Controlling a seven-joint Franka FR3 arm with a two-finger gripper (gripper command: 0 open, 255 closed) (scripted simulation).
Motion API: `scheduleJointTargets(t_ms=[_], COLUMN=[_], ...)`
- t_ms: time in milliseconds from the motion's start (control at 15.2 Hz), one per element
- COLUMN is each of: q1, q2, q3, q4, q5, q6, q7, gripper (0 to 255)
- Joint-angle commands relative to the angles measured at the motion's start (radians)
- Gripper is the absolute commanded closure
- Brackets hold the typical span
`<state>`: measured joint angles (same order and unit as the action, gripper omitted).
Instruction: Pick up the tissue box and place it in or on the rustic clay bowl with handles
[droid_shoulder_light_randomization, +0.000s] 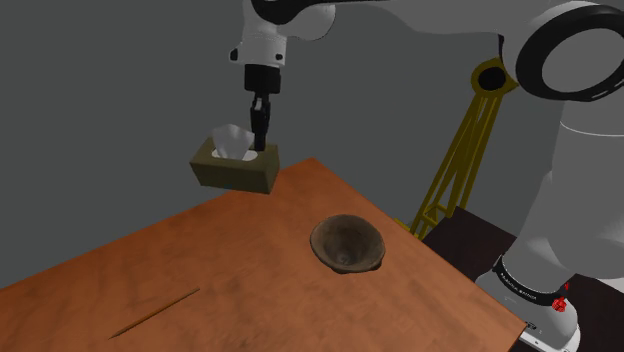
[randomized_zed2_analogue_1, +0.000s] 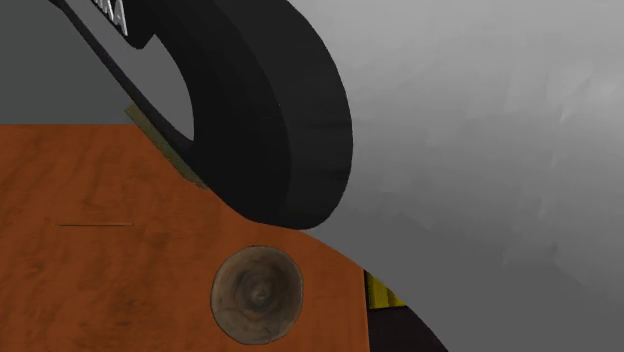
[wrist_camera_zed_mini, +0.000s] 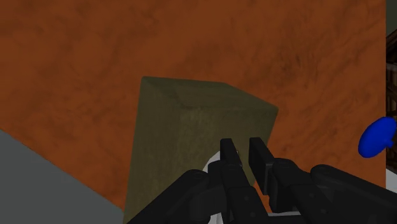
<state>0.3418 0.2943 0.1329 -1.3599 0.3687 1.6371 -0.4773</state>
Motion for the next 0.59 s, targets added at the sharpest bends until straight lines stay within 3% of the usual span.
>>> scheduleJointTargets(t_ms=[0, 528], q1=[0.0, 0.004], q2=[-0.044, -0.384], q3=[0.001, 0.01], q4=[-0.047, -0.428], q5=[0.005, 0.053], q6=[0.003, 0.049], q7=[0.001, -0.006], gripper=[255, 255])
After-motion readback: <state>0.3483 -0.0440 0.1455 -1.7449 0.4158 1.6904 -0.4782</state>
